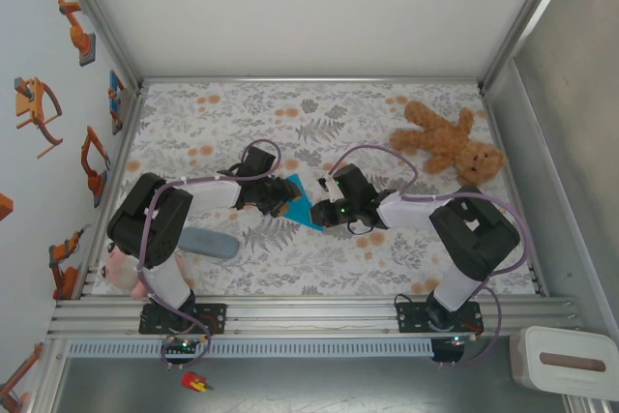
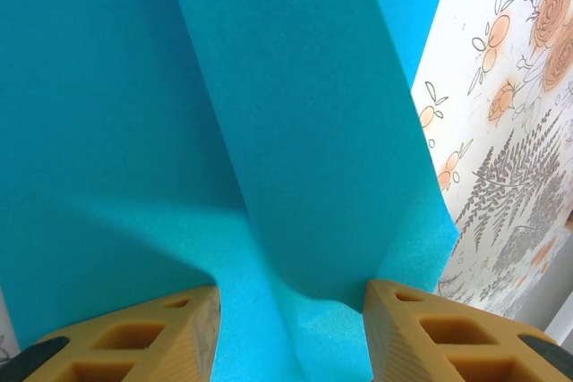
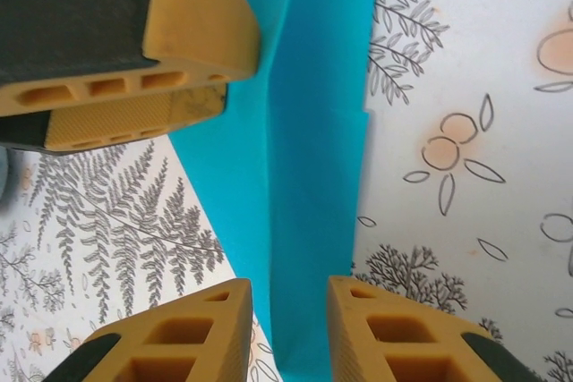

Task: Fold a paper plane with a square sheet of paper (pick it up from the middle)
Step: Fourth fold the wing at the center of the table.

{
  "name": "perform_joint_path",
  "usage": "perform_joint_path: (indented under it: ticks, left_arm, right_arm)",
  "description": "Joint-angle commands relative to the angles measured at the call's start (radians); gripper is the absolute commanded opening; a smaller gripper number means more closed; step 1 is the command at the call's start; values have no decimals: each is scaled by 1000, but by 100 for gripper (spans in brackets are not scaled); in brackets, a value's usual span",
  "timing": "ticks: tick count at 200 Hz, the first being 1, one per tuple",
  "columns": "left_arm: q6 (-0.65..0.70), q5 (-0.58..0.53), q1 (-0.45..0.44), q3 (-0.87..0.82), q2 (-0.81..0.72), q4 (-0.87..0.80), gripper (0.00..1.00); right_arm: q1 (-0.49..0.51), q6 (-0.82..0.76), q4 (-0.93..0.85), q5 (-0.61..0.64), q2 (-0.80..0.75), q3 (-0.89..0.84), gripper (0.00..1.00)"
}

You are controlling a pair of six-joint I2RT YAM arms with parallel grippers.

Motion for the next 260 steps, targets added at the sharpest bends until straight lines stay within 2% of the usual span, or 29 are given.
perform_joint_path:
  ticks: [1, 131, 177, 260]
  left_arm:
    - [18, -38, -3, -18, 56, -116, 47]
    - [15, -37, -6, -1, 75, -149, 47]
    - [15, -40, -6, 3, 76, -162, 47]
    - [18, -36, -6, 9, 86, -176, 48]
  right_arm:
    - [17, -12, -31, 25, -1, 21, 27]
    - [60, -67, -93, 98, 45, 46, 20]
    - [60, -78, -99, 110, 50, 38, 12]
    - [57, -53, -55, 57, 64, 16, 6]
